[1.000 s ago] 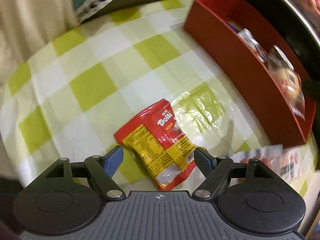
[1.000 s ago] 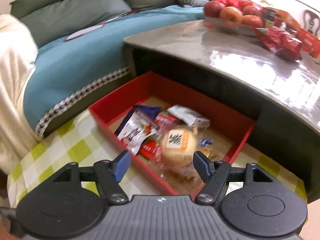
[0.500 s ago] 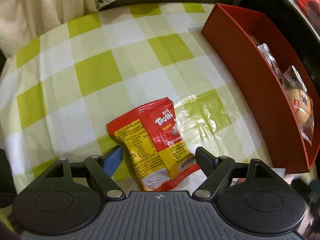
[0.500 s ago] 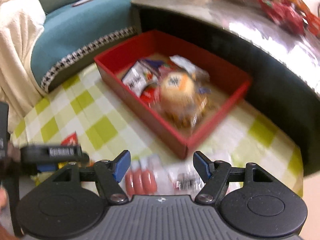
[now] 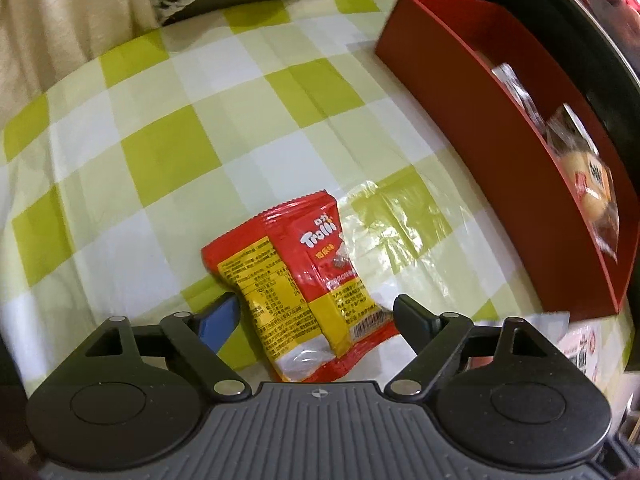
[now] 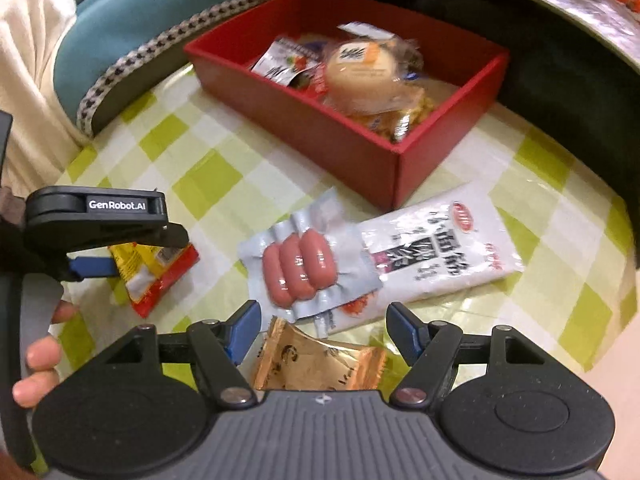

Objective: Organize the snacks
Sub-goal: 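Move the left tool toward the Trolli pack while the right tool approaches the gold foil packet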

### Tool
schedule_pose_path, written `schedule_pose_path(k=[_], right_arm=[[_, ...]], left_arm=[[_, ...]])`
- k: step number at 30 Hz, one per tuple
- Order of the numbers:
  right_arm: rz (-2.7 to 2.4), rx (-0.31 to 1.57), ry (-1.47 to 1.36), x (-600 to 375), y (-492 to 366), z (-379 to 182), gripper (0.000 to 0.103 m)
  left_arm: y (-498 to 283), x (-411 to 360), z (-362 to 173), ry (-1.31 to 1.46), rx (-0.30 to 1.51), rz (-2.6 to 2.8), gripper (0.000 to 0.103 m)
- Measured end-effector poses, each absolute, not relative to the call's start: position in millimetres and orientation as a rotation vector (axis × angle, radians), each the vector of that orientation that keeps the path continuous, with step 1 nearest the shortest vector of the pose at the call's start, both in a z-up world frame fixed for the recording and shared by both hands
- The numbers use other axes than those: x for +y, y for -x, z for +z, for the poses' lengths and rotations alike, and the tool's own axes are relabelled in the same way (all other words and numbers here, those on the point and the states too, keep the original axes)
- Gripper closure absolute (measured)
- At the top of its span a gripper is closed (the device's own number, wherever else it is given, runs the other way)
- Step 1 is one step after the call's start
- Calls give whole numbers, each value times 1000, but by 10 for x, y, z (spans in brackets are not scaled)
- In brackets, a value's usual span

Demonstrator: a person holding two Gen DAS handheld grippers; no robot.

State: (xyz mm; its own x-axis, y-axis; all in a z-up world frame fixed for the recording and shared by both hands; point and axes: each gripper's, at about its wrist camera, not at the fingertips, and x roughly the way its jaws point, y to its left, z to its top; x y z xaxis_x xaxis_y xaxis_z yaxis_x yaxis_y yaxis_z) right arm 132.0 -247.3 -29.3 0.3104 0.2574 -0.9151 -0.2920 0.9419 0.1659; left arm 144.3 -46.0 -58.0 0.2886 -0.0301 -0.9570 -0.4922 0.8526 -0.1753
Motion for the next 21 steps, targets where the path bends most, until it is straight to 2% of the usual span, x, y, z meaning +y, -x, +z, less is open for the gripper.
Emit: schedule_pose_path(k=[12, 14, 21], right_arm=[[494, 1289, 113, -2327, -1136, -494, 30], [512, 1293, 134, -2316, -1063, -503, 27], [408, 1277, 202, -2184, -923, -536, 27]], left_arm=[[-1422, -462, -578, 403, 1291, 233, 18], [-1428, -435, -593, 397, 1302, 227, 18], [-1444, -426, -607, 382, 1310, 217, 17]])
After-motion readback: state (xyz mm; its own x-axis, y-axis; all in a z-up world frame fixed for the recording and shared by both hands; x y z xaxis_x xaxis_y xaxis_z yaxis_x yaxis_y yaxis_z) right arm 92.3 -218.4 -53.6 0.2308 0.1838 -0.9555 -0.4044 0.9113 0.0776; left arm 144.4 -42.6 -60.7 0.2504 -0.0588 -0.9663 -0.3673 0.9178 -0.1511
